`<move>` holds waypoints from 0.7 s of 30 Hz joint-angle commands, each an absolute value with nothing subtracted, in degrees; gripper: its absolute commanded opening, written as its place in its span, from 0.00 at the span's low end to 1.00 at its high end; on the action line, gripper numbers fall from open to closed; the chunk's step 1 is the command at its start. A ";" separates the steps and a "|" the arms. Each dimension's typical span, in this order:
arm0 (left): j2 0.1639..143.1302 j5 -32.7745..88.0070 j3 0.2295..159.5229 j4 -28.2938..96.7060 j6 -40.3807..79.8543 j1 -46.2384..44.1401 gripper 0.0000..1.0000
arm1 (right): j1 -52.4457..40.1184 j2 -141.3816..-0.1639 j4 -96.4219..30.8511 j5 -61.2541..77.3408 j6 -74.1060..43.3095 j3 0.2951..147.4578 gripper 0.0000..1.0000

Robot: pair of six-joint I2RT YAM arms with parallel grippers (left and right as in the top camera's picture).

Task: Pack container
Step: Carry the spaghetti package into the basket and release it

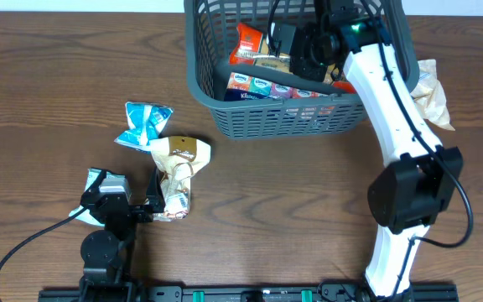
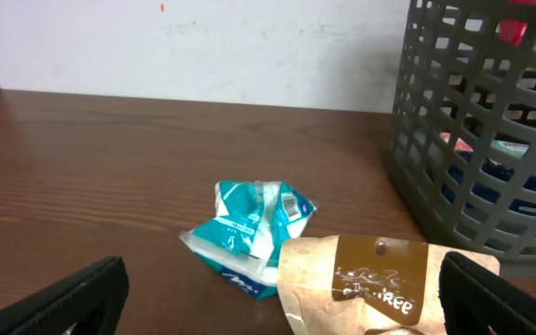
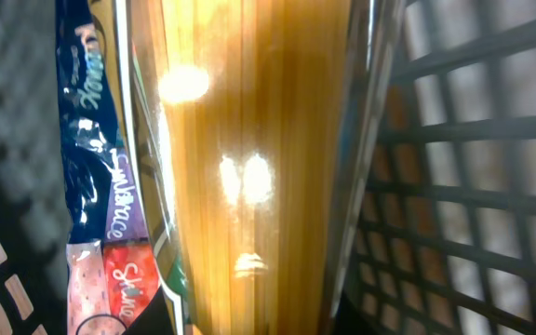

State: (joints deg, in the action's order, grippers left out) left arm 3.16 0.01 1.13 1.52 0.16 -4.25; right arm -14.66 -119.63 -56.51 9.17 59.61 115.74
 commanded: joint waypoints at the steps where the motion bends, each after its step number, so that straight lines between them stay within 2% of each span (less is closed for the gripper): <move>1: 2.74 -1.04 0.23 4.08 -0.12 -4.43 0.99 | -14.22 -119.31 -56.31 11.66 59.16 118.21 0.01; 4: 2.74 -1.04 0.23 4.08 -0.10 -4.43 0.99 | -14.22 -119.98 -56.97 11.68 59.07 118.21 0.04; 6: 2.74 -1.04 0.23 4.08 -0.10 -4.43 0.99 | -14.22 -120.03 -57.06 11.88 58.08 118.21 0.25; 8: 2.74 -1.04 0.23 4.08 -0.10 -4.43 0.99 | -14.22 -119.98 -57.17 12.08 57.39 118.24 0.21; 9: 2.74 -1.04 0.23 4.08 -0.10 -4.43 0.99 | -14.22 -119.90 -57.30 12.05 57.36 118.24 0.23; 11: 2.74 -1.04 0.23 4.08 -0.10 -4.43 0.99 | -14.26 -119.90 -57.67 12.05 56.64 118.24 0.46; 21: 2.74 -1.04 0.23 4.08 -0.10 -4.43 0.99 | -15.31 -117.32 -56.93 12.05 50.54 118.80 0.61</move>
State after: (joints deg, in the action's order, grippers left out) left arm 3.16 0.01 1.13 1.52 0.16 -4.25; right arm -14.70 -121.03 -57.32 10.96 52.93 117.08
